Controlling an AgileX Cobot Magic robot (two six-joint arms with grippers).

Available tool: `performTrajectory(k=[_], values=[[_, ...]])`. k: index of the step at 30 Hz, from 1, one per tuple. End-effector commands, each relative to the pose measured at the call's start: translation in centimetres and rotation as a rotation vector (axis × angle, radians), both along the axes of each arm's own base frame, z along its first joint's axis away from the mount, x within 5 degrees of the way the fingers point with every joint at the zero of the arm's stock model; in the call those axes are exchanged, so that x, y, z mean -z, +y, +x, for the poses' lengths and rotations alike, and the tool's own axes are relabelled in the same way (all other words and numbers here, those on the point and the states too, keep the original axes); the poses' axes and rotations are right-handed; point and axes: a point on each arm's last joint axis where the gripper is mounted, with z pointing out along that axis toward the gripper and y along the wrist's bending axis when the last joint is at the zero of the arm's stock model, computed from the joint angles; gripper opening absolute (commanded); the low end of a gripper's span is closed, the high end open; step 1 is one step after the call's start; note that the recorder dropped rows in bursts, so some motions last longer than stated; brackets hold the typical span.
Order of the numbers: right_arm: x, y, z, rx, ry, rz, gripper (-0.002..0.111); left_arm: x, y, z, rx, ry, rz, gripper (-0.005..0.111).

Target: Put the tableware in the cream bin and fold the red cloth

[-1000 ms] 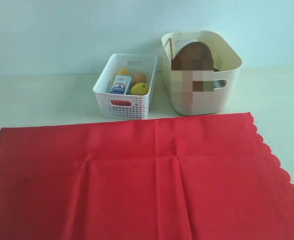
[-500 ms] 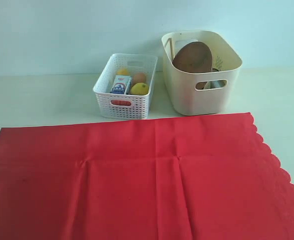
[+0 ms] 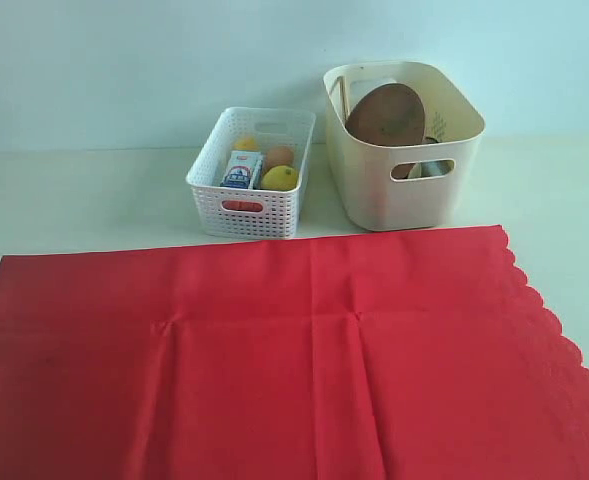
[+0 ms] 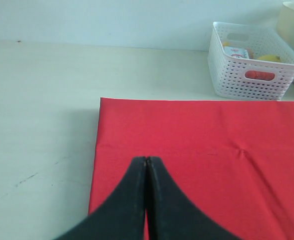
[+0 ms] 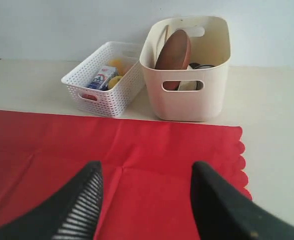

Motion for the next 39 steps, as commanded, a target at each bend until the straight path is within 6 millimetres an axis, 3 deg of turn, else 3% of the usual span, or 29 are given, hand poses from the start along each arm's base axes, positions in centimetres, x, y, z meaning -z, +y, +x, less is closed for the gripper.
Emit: performTrajectory(k=[1, 7, 15, 27, 39], values=[[0.0, 0.2, -0.1, -0.009, 0.005, 0.026, 0.051, -0.3, -0.1, 0.0, 0.008, -0.021, -0.013, 0.0], [0.0, 0.2, -0.1, -0.009, 0.005, 0.026, 0.051, -0.9, -0.1, 0.0, 0.007, -0.019, -0.013, 0.0], [0.2, 0.1, -0.2, -0.024, 0.007, -0.028, 0.051, -5.9, -0.2, 1.0, 0.007, -0.033, -0.015, 0.0], [0.5, 0.2, -0.4, -0.112, -0.027, -0.174, 0.051, -13.3, -0.7, 4.8, 0.007, -0.024, -0.014, 0.0], [0.4, 0.4, -0.4, -0.118, -0.028, -0.15, 0.051, -13.4, -0.8, 5.3, 0.007, -0.012, -0.012, 0.0]])
